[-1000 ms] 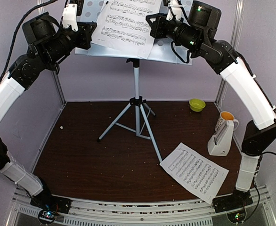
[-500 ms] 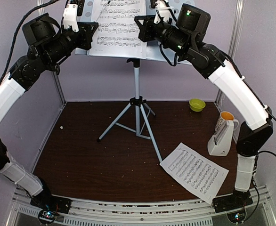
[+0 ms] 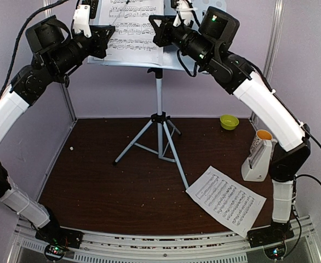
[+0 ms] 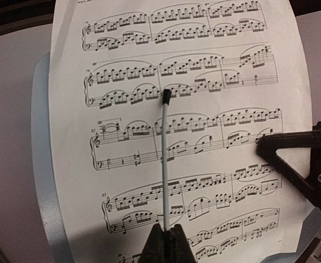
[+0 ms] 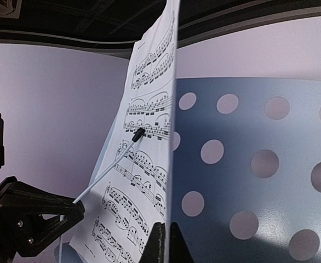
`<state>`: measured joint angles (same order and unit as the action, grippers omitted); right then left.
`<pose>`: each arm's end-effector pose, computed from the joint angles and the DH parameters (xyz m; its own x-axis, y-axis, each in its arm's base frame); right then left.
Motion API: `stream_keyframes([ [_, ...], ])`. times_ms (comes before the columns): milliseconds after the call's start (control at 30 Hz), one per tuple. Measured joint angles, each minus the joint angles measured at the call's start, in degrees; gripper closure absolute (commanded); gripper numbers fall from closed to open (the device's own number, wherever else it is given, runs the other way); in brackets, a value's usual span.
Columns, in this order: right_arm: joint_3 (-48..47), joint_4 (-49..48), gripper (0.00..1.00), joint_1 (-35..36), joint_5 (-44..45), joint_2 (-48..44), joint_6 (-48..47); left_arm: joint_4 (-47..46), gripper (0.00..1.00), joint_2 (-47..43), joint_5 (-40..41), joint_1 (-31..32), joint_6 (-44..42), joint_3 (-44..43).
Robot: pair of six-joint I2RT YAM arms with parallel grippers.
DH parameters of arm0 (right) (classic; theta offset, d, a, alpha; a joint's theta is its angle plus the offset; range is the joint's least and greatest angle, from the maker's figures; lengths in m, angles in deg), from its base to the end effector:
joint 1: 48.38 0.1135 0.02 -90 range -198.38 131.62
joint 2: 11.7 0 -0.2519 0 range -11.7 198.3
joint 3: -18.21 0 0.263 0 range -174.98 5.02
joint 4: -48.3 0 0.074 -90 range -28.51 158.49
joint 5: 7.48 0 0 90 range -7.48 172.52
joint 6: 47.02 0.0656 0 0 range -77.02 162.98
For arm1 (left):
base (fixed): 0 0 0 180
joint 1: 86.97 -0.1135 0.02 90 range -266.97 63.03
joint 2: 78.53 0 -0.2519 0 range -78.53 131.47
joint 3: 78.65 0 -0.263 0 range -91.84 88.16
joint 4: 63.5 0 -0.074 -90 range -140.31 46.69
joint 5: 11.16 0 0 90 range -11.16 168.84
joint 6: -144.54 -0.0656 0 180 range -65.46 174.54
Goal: Set up the instrument practice props
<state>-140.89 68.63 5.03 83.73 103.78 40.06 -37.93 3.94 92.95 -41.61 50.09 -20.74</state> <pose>0.2675 0.3581 0.5775 0.2757 0.2859 -0.9177 -0.7781 0.6269 -0.0385 0.2384 -0.2186 0.5644 0.2107 -0.1063 -0.9718 0.5091 0.8606 0.0163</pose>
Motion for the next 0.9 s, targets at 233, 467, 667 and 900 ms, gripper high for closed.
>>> stream_keyframes([
  [233, 0.0, -2.6, 1.00, 0.4, -2.2, 1.9, 1.2, -0.5, 1.00, -0.5, -0.3, 0.0, 0.0, 0.7],
  [467, 0.0, -4.0, 0.81, 0.6, -3.8, 2.4, 1.2, -1.2, 1.00, -0.6, -0.4, 0.0, 0.0, 1.2],
  [667, 0.0, -4.9, 0.75, 0.6, -3.9, 2.4, 1.4, -1.6, 0.85, -0.9, -0.4, 0.0, -0.1, 1.7],
  [900, 0.0, -5.2, 0.69, 0.6, -3.6, 2.4, 1.4, -2.1, 0.63, -2.0, -1.2, 0.1, -0.2, 2.1],
])
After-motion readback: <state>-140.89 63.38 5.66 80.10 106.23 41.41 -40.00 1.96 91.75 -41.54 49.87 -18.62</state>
